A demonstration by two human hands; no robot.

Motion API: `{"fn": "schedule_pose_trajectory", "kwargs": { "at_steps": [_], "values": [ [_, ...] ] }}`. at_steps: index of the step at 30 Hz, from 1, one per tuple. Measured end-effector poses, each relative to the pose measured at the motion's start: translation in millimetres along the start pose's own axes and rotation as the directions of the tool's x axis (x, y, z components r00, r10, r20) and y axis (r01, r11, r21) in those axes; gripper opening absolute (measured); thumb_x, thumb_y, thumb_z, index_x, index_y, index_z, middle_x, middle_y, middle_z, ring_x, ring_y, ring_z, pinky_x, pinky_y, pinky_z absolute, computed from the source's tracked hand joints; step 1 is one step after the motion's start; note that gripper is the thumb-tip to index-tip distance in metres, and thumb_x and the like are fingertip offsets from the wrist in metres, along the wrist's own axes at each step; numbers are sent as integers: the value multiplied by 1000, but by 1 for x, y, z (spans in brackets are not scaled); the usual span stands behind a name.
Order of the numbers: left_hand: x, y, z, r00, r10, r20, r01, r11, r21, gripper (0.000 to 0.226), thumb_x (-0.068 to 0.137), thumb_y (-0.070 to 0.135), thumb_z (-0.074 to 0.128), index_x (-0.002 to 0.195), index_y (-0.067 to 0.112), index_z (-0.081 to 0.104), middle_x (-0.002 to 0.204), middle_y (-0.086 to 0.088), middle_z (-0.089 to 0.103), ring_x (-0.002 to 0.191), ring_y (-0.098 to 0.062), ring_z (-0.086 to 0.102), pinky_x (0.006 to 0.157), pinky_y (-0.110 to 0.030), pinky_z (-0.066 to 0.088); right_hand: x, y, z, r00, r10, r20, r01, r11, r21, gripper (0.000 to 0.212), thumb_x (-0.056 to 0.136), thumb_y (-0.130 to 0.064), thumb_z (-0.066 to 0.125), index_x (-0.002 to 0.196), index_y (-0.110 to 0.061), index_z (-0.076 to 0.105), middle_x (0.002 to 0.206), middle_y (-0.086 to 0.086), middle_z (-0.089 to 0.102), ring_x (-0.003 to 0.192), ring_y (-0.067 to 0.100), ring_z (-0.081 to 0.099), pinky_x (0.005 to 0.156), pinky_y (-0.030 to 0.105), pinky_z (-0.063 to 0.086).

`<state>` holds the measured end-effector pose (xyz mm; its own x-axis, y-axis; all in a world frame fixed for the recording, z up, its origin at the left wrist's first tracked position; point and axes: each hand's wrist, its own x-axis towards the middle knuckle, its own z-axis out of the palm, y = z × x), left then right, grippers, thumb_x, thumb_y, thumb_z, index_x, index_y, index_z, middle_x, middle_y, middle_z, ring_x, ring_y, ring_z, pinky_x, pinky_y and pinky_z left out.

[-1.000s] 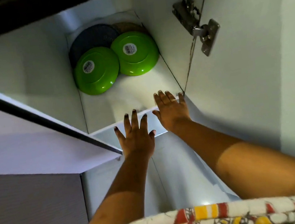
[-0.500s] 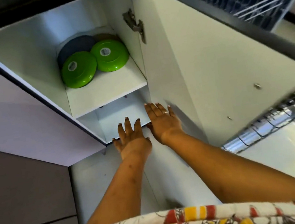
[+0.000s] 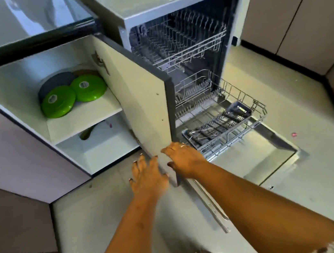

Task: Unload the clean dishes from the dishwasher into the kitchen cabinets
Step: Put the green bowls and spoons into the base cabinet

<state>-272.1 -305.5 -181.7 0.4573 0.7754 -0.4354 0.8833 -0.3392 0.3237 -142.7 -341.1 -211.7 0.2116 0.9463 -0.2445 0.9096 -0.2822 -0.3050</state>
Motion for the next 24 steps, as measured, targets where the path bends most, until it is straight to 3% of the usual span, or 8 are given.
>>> {"fn": "schedule_pose_trajectory", "kwargs": {
  "at_steps": [4, 9, 14, 18, 21, 24],
  "values": [
    [-8, 30, 20, 996, 83, 29, -84, 996, 8, 63, 91, 37, 52, 146, 31, 23, 158, -1, -1, 145, -29, -1, 114, -52, 18, -22, 30, 4, 997, 73, -13, -73, 997, 9, 34, 92, -23, 52, 125, -17, 52, 132, 9, 50, 124, 26, 46, 101, 38, 41],
    [4, 38, 43, 989, 90, 119, -91, 996, -1, 55, 91, 37, 52, 143, 28, 33, 157, -9, 10, 145, -29, 6, 117, -41, 16, -28, 60, 5, 998, 64, -19, -64, 998, 14, 54, 90, -19, 56, 141, -21, 37, 148, 5, 36, 137, 25, 33, 111, 40, 30],
    [17, 70, 58, 970, 86, 227, -79, 996, -42, 49, 92, 35, 52, 138, 24, 42, 147, -7, 34, 136, -26, 29, 111, -32, 24, -21, 106, -4, 991, 132, -6, -132, 991, 20, 58, 92, -21, 55, 144, -22, 30, 151, 5, 31, 140, 27, 27, 114, 47, 28],
    [38, 103, 66, 941, 80, 328, -20, 983, -185, 46, 92, 30, 53, 137, 22, 45, 140, -6, 47, 123, -24, 49, 101, -34, 42, -7, 147, -10, 982, 189, 16, -190, 981, 30, 59, 94, -24, 53, 147, -24, 26, 153, 5, 28, 141, 29, 28, 115, 48, 26],
    [61, 122, 73, 932, 33, 362, 67, 963, -262, 44, 93, 27, 52, 137, 21, 44, 135, -5, 52, 121, -23, 51, 99, -34, 43, 8, 177, -12, 980, 191, 51, -192, 981, 27, 59, 94, -25, 52, 147, -24, 27, 154, 5, 26, 141, 30, 27, 116, 49, 24],
    [82, 137, 76, 928, -12, 373, 143, 935, -325, 37, 95, 25, 49, 131, 19, 48, 129, -5, 55, 113, -21, 54, 88, -29, 43, 24, 206, -10, 977, 196, 81, -199, 980, 24, 58, 95, -25, 52, 147, -23, 27, 154, 5, 27, 142, 29, 26, 115, 48, 25]
  ]
}}
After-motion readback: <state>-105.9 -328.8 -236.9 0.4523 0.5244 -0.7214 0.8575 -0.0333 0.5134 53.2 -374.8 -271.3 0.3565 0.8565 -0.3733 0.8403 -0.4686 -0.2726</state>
